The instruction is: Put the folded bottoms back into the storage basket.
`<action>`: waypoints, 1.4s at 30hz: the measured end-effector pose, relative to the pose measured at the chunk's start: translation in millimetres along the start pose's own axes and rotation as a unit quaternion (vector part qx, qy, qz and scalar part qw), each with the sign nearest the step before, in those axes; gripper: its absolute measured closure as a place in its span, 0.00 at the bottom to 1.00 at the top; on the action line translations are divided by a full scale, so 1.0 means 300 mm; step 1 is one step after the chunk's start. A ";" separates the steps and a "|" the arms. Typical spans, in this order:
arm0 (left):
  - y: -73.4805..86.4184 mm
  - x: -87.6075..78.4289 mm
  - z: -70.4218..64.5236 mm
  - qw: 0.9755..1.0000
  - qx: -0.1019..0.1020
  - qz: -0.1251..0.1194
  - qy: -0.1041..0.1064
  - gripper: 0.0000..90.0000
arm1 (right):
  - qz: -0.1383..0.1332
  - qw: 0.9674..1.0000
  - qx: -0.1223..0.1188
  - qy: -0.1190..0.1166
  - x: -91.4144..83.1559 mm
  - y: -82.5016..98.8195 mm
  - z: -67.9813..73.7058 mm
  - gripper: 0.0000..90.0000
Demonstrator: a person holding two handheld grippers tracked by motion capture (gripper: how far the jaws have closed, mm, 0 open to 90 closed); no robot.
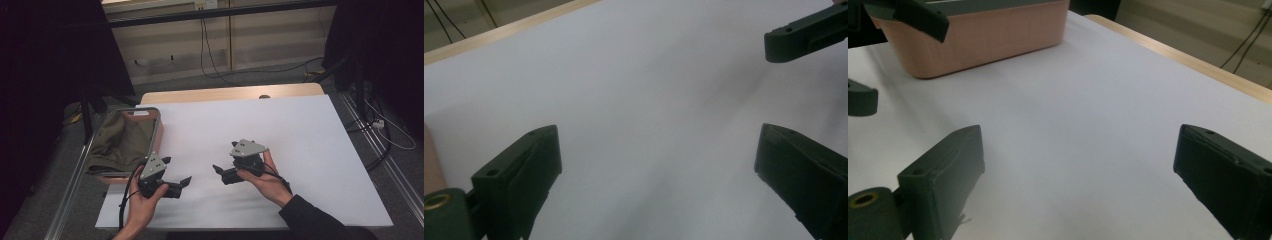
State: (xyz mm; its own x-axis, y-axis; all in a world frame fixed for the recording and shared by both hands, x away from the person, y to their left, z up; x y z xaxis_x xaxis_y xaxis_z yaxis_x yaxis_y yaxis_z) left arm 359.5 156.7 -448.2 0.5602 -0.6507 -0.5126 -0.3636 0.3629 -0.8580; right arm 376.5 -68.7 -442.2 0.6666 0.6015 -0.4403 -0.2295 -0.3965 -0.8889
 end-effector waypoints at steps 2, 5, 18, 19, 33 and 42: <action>0.014 0.012 -0.011 1.000 0.002 -0.001 0.006 0.06 | 0.000 1.000 0.006 0.009 -0.017 0.015 -0.012 0.06; 0.023 0.026 -0.018 1.000 -0.001 -0.001 0.018 0.05 | -0.002 1.000 0.016 0.021 -0.046 0.043 -0.028 0.06; 0.045 0.034 0.003 0.999 -0.017 -0.022 0.016 0.05 | -0.005 0.997 0.041 0.072 -0.169 0.147 -0.079 0.05; 0.046 0.033 0.003 1.000 -0.015 -0.021 0.014 0.05 | -0.004 0.996 0.042 0.075 -0.181 0.154 -0.082 0.05; 0.063 0.023 0.001 0.999 -0.024 -0.024 0.001 0.05 | -0.009 0.989 0.071 0.126 -0.343 0.246 -0.145 0.05; 0.079 0.010 -0.002 0.999 -0.018 -0.025 -0.012 0.05 | 0.001 0.984 0.086 0.156 -0.410 0.324 -0.181 0.05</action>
State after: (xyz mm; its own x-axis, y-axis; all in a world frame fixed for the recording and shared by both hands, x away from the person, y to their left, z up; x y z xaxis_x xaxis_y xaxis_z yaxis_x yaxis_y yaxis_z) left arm 352.1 162.8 -470.2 0.5967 -0.6506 -0.4698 -0.3608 0.3055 -0.8812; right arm 310.7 -218.8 -467.6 0.8445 0.3485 -0.4066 -0.3304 -0.2586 -0.9077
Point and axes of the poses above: each handheld gripper's, and its own axes: x roughly forward along the jaws, y roughly out of its underside, z roughly to its left, the point moved 5 cm from there along x, roughly forward along the jaws, and after that the axes turned 4 degrees about -x, right-handed, at the moved point
